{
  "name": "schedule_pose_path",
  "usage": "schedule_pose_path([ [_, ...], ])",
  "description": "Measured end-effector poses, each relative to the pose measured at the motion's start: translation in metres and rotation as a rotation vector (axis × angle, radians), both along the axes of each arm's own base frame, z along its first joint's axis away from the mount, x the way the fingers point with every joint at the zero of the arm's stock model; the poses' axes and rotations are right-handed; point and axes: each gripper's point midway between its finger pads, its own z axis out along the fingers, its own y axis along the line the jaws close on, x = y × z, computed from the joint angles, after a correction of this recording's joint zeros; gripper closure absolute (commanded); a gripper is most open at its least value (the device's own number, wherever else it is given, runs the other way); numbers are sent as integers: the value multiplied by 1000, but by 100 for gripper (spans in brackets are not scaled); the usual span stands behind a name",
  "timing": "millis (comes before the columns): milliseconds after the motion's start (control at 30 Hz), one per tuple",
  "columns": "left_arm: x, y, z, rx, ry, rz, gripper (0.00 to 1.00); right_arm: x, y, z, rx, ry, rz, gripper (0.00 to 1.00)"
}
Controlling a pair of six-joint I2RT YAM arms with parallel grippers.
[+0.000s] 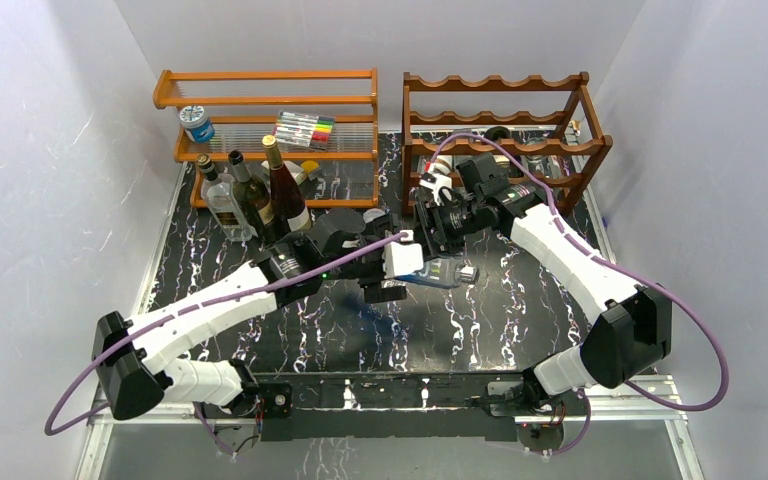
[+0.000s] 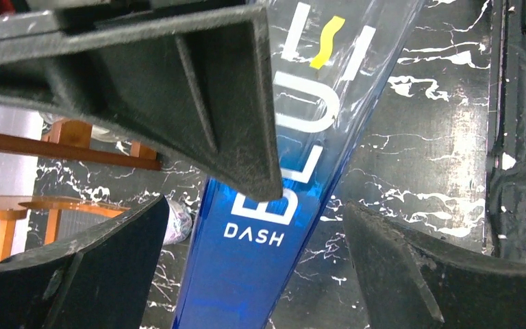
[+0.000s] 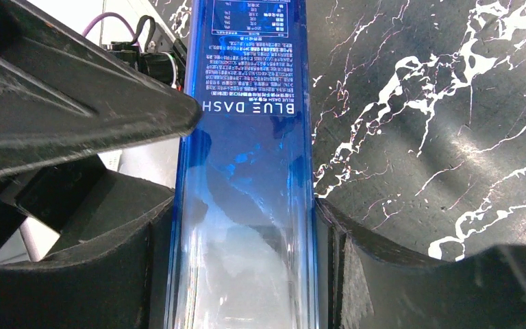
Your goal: Take the wine bottle off the wine rack
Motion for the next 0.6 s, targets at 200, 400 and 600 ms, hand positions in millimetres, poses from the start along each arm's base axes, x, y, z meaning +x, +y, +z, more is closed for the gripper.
schedule_pose_path([
  [200, 0, -17, -12, 2, -4, -32, 6, 0, 0, 0, 0, 0, 1, 100],
  [400, 0, -24, -19, -11, -24, -47, 22, -2, 1, 0, 0, 0, 6, 100],
  [600, 3, -26, -20, -16, -59, -55, 56, -3, 1, -1, -3, 1, 10, 85],
])
